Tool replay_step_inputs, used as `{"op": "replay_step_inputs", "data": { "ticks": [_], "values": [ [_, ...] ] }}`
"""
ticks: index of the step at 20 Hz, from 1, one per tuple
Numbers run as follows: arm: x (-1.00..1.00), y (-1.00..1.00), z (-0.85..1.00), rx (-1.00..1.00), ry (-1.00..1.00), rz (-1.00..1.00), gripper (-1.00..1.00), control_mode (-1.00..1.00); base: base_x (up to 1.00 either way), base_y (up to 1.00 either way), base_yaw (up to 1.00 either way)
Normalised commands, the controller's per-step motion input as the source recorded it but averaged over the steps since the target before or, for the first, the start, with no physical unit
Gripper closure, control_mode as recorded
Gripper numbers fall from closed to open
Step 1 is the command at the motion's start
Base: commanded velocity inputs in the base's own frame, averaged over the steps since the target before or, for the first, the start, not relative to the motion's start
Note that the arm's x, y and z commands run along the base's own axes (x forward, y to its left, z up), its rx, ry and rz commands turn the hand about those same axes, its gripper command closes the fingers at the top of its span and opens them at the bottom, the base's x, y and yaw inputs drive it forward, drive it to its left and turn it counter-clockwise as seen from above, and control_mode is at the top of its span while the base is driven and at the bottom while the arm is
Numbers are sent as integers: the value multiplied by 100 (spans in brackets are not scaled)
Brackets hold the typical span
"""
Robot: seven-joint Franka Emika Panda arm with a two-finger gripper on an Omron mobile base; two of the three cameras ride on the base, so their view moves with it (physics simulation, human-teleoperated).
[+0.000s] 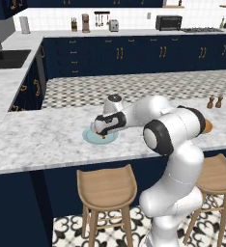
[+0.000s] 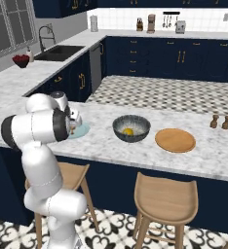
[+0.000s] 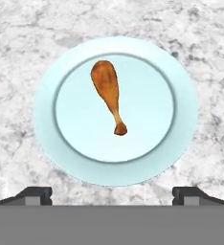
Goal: Pick the chicken drumstick and lemon from their plates and place them in the bowl. Then put the bowl in the fridge.
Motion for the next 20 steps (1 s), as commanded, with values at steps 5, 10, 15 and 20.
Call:
{"op": "replay_step_inputs", "data": {
  "ticks": [5, 10, 15, 20],
  "values": [
    [50, 13, -16, 0, 0, 0, -100, -100, 0, 0, 0],
    [41, 0, -37, 0, 0, 0, -100, -100, 0, 0, 0],
    [40, 4, -44, 0, 0, 0, -100, -100, 0, 0, 0],
    [38, 3, -40, 0, 0, 0, -100, -100, 0, 0, 0]
  ]
}}
